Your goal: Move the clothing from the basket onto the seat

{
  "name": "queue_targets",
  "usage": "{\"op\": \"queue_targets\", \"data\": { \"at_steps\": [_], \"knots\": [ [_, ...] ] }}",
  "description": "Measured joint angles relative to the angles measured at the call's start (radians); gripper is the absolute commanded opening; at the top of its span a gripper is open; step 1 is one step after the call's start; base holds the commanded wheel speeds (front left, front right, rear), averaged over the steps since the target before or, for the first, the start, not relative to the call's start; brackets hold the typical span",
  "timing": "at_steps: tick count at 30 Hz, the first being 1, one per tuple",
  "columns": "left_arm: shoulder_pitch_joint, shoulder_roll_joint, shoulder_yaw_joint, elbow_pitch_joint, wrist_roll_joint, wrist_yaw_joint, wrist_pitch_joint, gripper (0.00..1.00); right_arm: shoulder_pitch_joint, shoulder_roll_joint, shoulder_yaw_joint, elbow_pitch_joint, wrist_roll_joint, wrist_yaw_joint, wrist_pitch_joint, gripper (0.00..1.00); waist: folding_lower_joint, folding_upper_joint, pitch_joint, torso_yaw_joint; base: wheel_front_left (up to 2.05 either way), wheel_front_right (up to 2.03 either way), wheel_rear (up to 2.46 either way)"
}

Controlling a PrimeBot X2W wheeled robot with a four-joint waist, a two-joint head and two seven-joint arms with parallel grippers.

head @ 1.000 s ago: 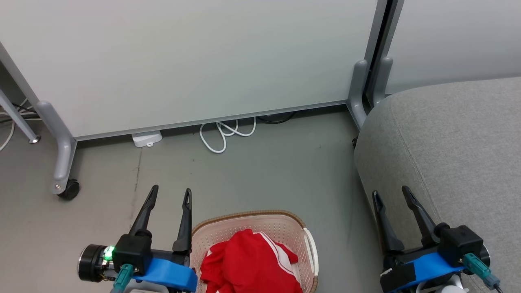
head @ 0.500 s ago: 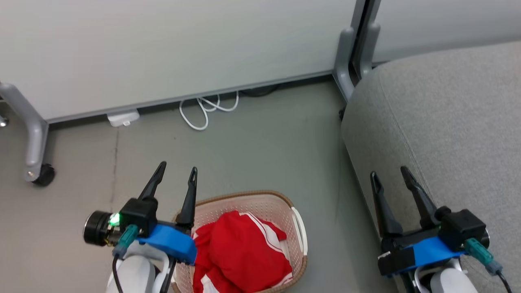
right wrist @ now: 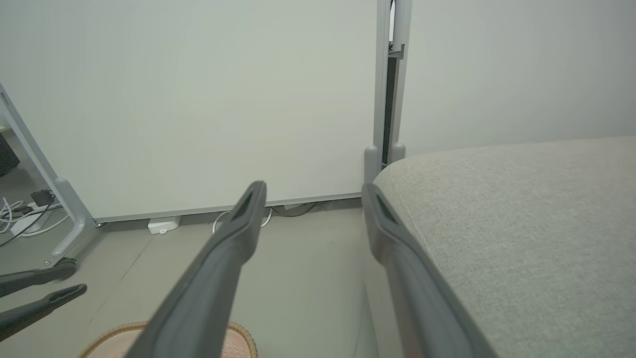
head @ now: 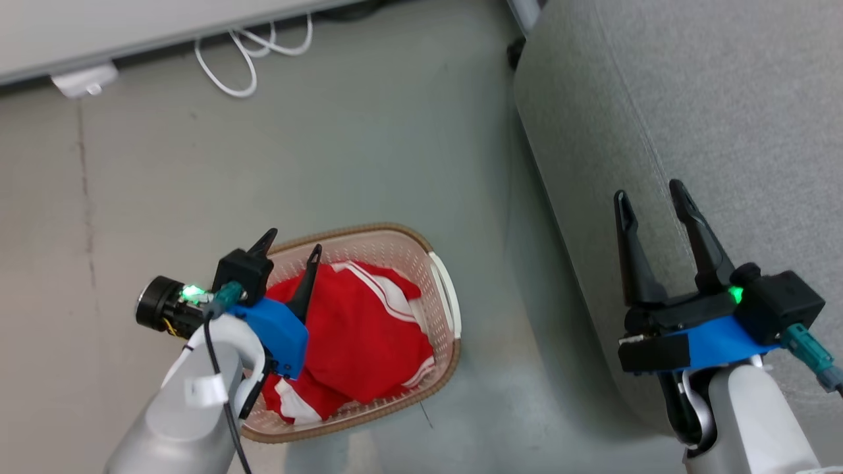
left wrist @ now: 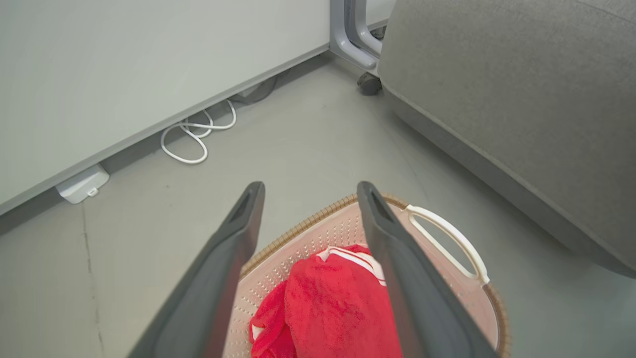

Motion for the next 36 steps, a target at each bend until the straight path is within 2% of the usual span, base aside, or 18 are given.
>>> {"op": "queue_targets", "data": {
  "at_steps": [8, 14, 18, 28, 36],
  "knots": [
    [-0.149, 0.009, -0.12, 0.216, -0.058, 0.0, 0.148, 1.0, -0.059, -0.001, -0.008, -0.029, 0.0, 0.0, 0.0, 1.0, 0.0001, 0.0, 0.147, -0.041, 0.0, 0.0, 0.0],
    [-0.208, 0.005, -0.17, 0.3, -0.126, 0.0, 0.257, 1.0, -0.089, 0.0, -0.009, -0.047, -0.003, 0.0, 0.0, 1.0, 0.0001, 0.0, 0.243, -0.059, 0.0, 0.0, 0.0],
    [-0.244, 0.01, -0.182, 0.337, -0.171, 0.0, 0.315, 1.0, -0.105, 0.0, -0.013, -0.064, -0.003, 0.0, 0.0, 1.0, 0.0001, 0.0, 0.299, -0.068, 0.0, 0.0, 0.0],
    [-0.34, 0.04, -0.189, 0.401, -0.207, 0.0, 0.409, 1.0, -0.132, 0.0, -0.007, -0.106, 0.005, 0.0, 0.0, 1.0, 0.0, 0.0, 0.414, -0.091, 0.0, 0.0, 0.0],
    [-0.38, 0.034, -0.191, 0.412, -0.236, 0.0, 0.453, 1.0, -0.138, 0.0, -0.007, -0.132, 0.015, 0.0, 0.0, 1.0, 0.0, 0.0, 0.478, -0.104, 0.0, 0.0, 0.0]
  ]
}}
